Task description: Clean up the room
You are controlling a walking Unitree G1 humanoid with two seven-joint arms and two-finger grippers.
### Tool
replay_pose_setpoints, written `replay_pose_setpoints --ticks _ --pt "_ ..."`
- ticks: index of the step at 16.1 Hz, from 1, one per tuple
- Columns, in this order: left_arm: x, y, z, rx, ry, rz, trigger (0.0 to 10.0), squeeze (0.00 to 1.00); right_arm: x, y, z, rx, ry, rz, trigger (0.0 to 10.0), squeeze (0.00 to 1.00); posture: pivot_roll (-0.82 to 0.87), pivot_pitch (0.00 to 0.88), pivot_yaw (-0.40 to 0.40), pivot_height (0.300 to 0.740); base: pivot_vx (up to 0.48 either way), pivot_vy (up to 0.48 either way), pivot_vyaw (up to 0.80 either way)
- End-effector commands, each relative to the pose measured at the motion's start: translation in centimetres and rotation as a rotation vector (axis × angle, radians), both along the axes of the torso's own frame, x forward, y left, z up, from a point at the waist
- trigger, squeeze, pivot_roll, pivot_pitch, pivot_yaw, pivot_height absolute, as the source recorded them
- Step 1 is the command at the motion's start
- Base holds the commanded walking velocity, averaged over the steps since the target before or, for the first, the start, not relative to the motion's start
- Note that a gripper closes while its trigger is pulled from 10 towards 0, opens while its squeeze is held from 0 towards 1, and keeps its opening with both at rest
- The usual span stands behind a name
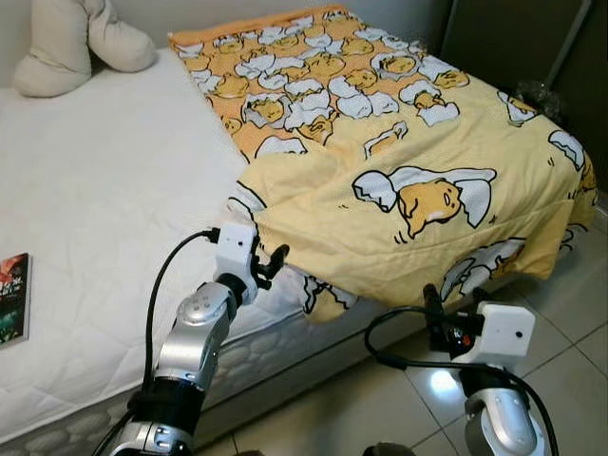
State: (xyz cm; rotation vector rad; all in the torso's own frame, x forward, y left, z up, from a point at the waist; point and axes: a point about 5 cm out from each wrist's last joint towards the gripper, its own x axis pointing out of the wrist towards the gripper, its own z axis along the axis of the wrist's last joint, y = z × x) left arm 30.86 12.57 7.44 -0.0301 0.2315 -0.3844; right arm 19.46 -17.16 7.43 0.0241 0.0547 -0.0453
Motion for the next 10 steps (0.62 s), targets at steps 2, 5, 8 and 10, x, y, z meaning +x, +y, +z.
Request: replay_pose_setpoints --ticks 2,5,8,10 --pt "-0.2 -0.2 -0.4 0.009 0.019 -0.023 10.0 1.00 -0.2 0.3 0.3 0.000 -0.012 0.014 10.0 0.36 -0.07 0.052 0.096 0.735 0.000 0.000 0.00" --pt "-0.4 -0.4 -1.2 0.031 0.049 -0.049 10.0 1.00 -0.8 0.6 0.0 0.004 0.007 0.041 10.0 0.36 -0.08 0.062 0.094 0.735 0.000 0.000 0.00" --pt "-0.1 -1.1 -1.5 0.044 0.058 -0.075 10.0 1.00 -1.3 0.9 -0.4 0.011 0.037 0.076 10.0 0.37 -0.09 0.066 0.094 0.735 0.000 0.000 0.00" --pt "0.3 -2.1 -2.2 0.029 0.112 -0.093 10.0 1.00 -1.8 1.3 -0.8 0.020 0.064 0.107 10.0 0.37 -0.09 0.075 0.087 0.735 0.000 0.000 0.00"
